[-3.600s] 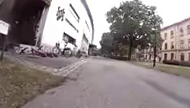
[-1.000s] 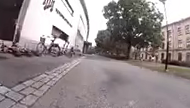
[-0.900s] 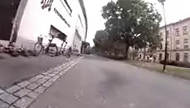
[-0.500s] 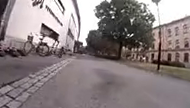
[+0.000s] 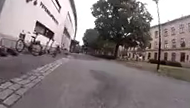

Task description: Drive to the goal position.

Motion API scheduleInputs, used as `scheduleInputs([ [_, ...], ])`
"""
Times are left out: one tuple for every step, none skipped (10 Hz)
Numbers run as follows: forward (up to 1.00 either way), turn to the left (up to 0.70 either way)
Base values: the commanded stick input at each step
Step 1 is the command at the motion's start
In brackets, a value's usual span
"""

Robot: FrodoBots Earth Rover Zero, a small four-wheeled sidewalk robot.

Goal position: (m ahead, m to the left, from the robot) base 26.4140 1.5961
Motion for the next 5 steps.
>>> scheduleInputs([
  [0.7,0.0],
  [0.7,0.0],
  [0.7,0.0],
  [0.7,0.0],
  [0.7,0.0],
])
